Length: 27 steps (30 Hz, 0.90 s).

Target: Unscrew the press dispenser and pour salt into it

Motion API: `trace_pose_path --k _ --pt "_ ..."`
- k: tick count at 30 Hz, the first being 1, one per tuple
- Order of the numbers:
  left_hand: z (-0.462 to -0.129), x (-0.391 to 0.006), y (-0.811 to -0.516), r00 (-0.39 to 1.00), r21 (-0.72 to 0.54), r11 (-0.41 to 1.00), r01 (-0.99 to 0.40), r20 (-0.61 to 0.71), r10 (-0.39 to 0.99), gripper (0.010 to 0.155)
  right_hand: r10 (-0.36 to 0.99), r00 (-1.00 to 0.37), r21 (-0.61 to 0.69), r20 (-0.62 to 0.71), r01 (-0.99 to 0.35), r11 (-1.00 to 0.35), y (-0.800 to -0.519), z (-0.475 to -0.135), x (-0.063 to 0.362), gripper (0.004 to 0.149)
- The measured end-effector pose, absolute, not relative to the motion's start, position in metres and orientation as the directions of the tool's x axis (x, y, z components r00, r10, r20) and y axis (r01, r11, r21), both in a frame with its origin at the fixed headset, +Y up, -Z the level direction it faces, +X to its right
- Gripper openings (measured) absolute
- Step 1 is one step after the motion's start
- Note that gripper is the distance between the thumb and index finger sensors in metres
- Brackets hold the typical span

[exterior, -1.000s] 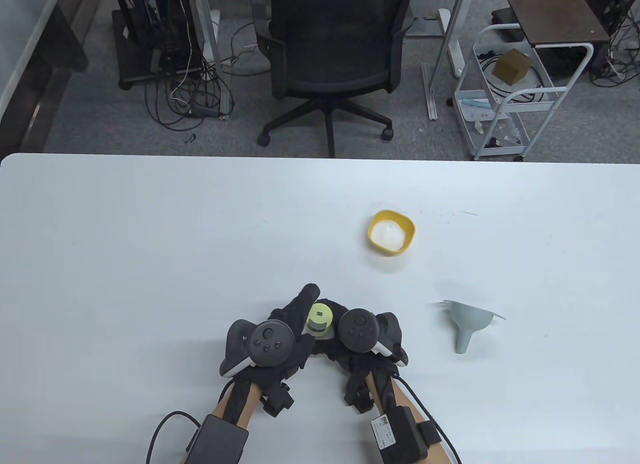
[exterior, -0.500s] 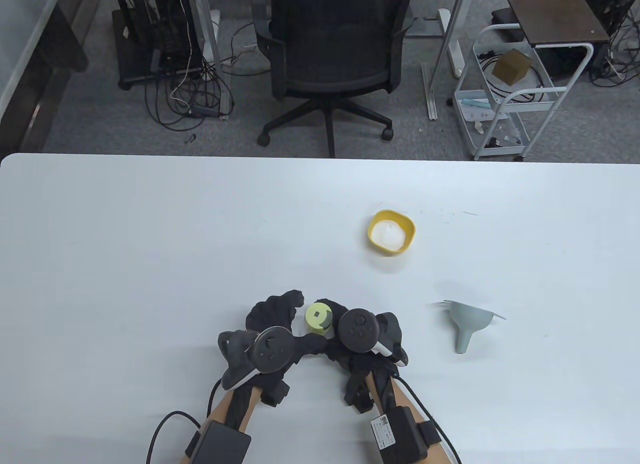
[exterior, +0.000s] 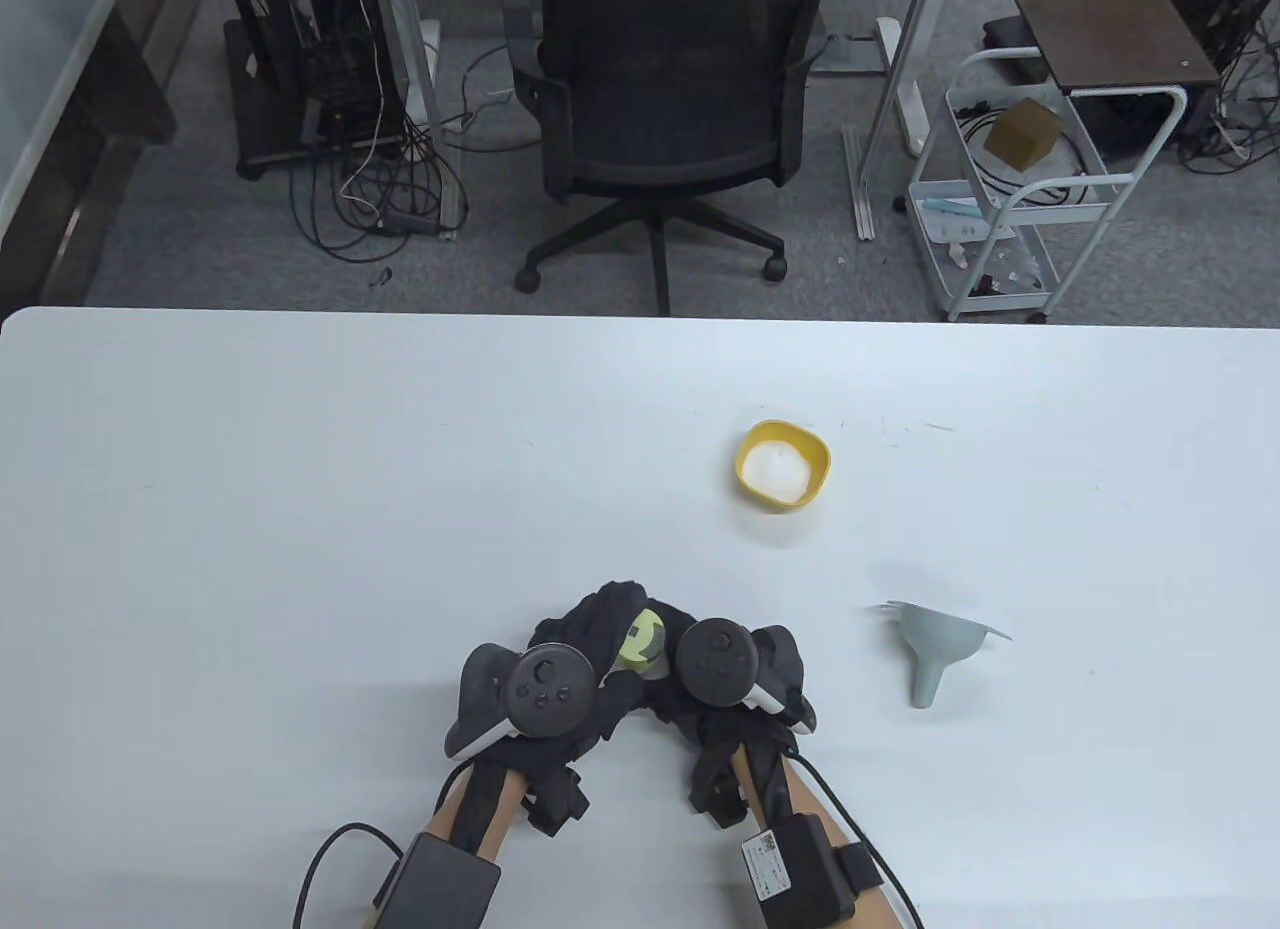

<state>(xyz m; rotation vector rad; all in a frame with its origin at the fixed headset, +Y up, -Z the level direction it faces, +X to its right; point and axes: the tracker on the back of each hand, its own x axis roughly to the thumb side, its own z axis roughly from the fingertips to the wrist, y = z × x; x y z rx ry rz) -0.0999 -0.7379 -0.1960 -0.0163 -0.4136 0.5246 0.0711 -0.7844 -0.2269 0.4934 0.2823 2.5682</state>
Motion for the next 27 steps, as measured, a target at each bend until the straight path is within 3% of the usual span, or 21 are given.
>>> trace_pose_path --k 6,10,13,16,19,24,27 --pt "-0.194 -0.102 -0.737 0.828 -0.019 0.881 -0.473 0.334 0.451 0.085 0.512 -0.808 0.286 0.292 -0.437 -0.853 -0.784 -0.227 0.071 0.089" --pt "-0.191 -0.103 -0.736 0.886 0.095 0.905 -0.414 0.273 0.376 0.094 0.512 -0.808 0.287 0.292 -0.437 -0.853 -0.784 -0.227 0.071 0.089" --pt "-0.191 -0.102 -0.736 0.877 0.041 0.904 -0.425 0.267 0.4 0.115 0.513 -0.808 0.287 0.291 -0.437 -0.852 -0.784 -0.227 0.071 0.089" --pt "-0.195 -0.101 -0.742 0.812 -0.086 0.856 -0.51 0.279 0.512 0.121 0.513 -0.808 0.287 0.291 -0.437 -0.852 -0.784 -0.227 0.071 0.089" --pt "-0.198 -0.1 -0.748 0.757 -0.188 0.806 -0.561 0.277 0.591 0.114 0.513 -0.808 0.287 0.291 -0.437 -0.852 -0.784 -0.227 0.071 0.089" --pt "-0.197 -0.099 -0.75 0.725 -0.172 0.771 -0.613 0.267 0.635 0.096 0.513 -0.808 0.287 0.291 -0.437 -0.852 -0.784 -0.227 0.071 0.089" --pt "-0.196 -0.098 -0.75 0.739 -0.141 0.781 -0.609 0.258 0.622 0.093 0.513 -0.808 0.287 0.291 -0.437 -0.852 -0.784 -0.227 0.071 0.089"
